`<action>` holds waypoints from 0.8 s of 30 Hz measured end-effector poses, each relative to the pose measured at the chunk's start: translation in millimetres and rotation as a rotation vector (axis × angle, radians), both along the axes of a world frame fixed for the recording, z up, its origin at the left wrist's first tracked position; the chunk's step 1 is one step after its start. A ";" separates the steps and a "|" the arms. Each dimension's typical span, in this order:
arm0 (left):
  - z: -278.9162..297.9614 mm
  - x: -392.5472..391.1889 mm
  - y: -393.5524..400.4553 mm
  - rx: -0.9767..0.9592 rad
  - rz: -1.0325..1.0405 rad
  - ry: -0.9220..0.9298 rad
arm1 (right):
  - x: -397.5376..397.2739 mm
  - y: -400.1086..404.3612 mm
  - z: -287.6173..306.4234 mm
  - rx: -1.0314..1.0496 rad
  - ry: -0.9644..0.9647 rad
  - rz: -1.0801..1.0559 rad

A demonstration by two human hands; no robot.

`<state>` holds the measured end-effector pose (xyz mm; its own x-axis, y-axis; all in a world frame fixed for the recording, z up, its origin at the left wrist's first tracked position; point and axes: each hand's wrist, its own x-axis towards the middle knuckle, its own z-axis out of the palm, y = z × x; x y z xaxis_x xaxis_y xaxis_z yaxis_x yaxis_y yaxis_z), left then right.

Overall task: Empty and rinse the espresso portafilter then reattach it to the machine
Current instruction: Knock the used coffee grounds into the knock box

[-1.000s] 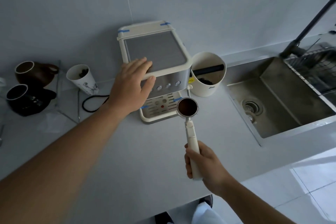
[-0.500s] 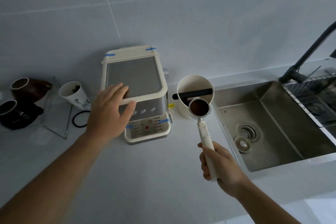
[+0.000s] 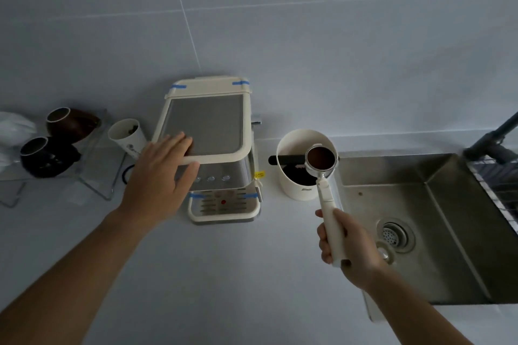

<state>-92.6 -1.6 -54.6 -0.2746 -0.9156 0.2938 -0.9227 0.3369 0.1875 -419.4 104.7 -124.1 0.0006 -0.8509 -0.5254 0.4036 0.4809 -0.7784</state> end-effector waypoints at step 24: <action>8.2 -59.5 -19.1 -0.007 -0.117 -0.191 | -11.2 -54.9 -16.0 0.010 0.025 -0.091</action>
